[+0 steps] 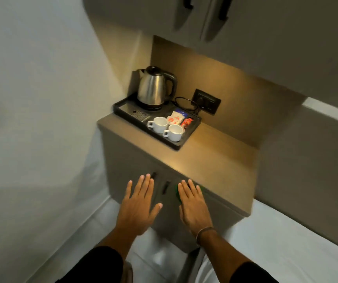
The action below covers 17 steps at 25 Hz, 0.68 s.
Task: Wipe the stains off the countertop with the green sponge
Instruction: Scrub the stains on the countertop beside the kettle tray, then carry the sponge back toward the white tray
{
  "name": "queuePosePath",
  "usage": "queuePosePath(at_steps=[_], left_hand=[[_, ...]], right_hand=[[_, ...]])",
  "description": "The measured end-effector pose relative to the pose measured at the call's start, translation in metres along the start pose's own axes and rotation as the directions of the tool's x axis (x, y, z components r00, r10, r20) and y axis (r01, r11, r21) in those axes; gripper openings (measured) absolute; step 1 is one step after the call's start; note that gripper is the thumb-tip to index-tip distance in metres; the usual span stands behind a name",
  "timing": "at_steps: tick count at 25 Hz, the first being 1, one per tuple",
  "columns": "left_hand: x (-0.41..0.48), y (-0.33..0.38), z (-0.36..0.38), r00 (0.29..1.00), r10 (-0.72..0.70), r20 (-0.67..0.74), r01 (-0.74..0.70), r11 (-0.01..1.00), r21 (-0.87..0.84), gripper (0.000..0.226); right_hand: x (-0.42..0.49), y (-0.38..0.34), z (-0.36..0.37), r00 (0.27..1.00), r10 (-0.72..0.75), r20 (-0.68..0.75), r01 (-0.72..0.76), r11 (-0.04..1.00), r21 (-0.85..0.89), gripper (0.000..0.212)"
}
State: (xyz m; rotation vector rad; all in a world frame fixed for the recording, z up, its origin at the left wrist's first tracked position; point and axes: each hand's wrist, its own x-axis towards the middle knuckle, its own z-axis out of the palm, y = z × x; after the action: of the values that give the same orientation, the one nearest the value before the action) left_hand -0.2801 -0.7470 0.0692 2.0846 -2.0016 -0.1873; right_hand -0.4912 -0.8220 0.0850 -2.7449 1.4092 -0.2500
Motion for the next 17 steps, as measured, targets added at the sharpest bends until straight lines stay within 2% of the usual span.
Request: queuePosePath(at_steps=[2, 6, 11, 17], left_hand=[[-0.077, -0.037, -0.005, 0.989, -0.146, -0.009, 0.146, 0.989, 0.007, 0.085], [-0.238, -0.106, -0.021, 0.916, -0.401, -0.020, 0.401, 0.915, 0.035, 0.084], [-0.440, -0.176, -0.046, 0.696, -0.718, -0.004, 0.717, 0.695, 0.062, 0.084], [-0.634, -0.245, -0.071, 0.506, -0.862, -0.035, 0.860, 0.500, 0.102, 0.085]], right_hand=[[-0.021, -0.065, 0.016, 0.993, -0.115, 0.023, 0.113, 0.992, 0.064, 0.069], [-0.062, -0.203, 0.047, 0.938, -0.342, 0.058, 0.329, 0.930, 0.165, 0.068], [-0.133, -0.395, 0.073, 0.779, -0.620, 0.097, 0.572, 0.765, 0.296, 0.070], [-0.220, -0.599, 0.083, 0.618, -0.778, 0.111, 0.698, 0.608, 0.378, 0.070]])
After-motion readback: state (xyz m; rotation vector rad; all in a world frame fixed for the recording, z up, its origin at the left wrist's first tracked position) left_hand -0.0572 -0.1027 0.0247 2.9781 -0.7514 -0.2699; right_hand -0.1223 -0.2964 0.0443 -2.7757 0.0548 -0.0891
